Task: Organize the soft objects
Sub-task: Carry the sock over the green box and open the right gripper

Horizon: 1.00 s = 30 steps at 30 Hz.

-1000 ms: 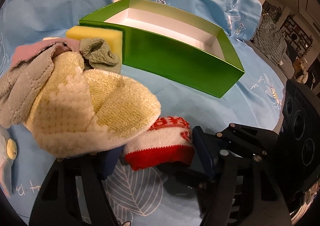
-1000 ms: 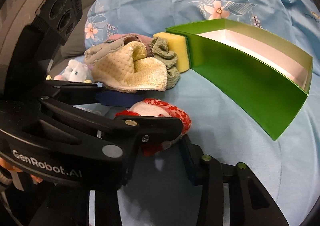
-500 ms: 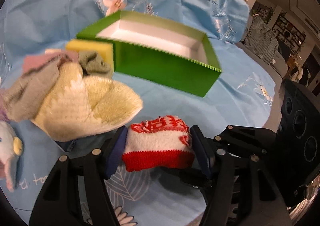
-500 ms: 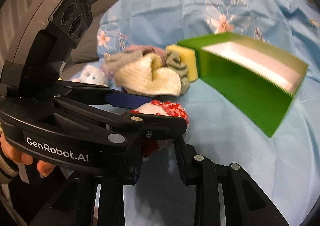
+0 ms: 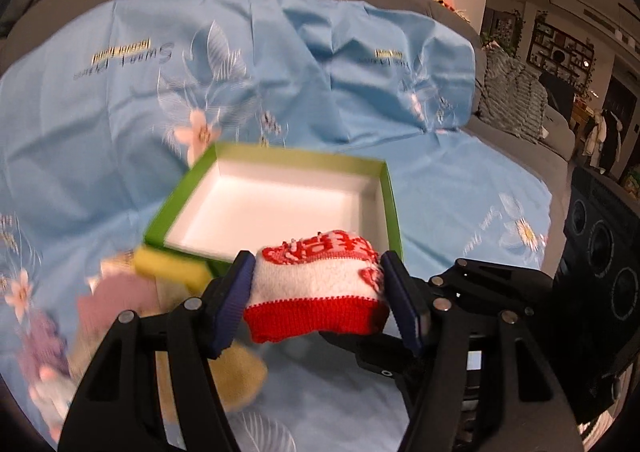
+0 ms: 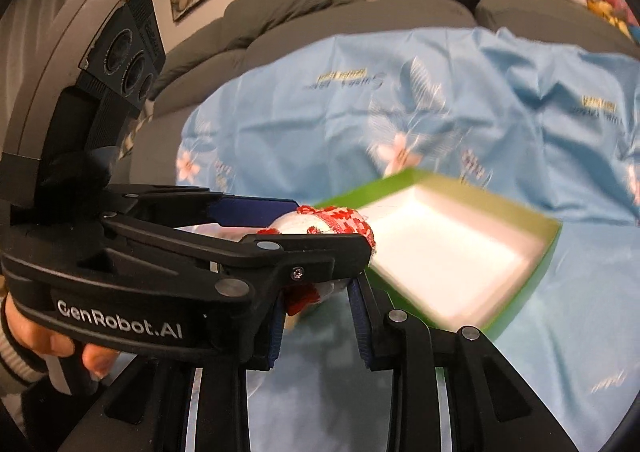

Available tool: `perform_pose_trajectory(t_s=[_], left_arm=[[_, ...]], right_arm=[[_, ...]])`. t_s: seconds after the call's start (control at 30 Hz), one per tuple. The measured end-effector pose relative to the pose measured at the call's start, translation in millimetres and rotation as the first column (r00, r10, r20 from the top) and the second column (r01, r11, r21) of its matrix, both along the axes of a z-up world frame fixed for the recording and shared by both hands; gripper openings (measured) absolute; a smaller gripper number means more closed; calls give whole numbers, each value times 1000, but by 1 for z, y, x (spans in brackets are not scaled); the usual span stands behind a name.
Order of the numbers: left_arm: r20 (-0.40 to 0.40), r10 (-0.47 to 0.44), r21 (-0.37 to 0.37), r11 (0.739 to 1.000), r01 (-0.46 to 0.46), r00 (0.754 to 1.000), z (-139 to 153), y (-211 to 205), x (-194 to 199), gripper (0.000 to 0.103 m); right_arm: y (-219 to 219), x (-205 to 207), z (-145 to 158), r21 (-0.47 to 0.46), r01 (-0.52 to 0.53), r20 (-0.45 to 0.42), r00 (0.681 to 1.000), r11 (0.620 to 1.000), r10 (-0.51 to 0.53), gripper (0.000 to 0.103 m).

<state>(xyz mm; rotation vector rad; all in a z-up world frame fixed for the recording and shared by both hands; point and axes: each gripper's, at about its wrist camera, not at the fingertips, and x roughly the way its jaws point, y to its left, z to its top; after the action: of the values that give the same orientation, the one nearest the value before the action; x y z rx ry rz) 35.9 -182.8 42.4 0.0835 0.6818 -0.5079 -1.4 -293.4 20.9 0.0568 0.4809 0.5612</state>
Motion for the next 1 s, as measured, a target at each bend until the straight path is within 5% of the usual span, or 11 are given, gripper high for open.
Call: perform_pose_trajectory(t_s=[0.2, 0.53, 0.77, 1.0], left_arm=[[3, 18, -15, 1000, -18, 1000, 6, -13, 43, 63], [-37, 37, 12, 999, -37, 999, -16, -30, 87, 66], [-52, 86, 27, 996, -84, 995, -22, -22, 85, 76], [16, 149, -2, 989, -149, 989, 16, 18, 52, 81]], right_arm=[[-12, 40, 9, 32, 45, 16, 999, 998, -46, 32], [-25, 87, -6, 47, 140, -86, 987, 989, -135, 32], [-20, 86, -16, -71, 215, -118, 968, 974, -223, 53], [-25, 55, 2, -51, 232, -90, 967, 971, -236, 54]])
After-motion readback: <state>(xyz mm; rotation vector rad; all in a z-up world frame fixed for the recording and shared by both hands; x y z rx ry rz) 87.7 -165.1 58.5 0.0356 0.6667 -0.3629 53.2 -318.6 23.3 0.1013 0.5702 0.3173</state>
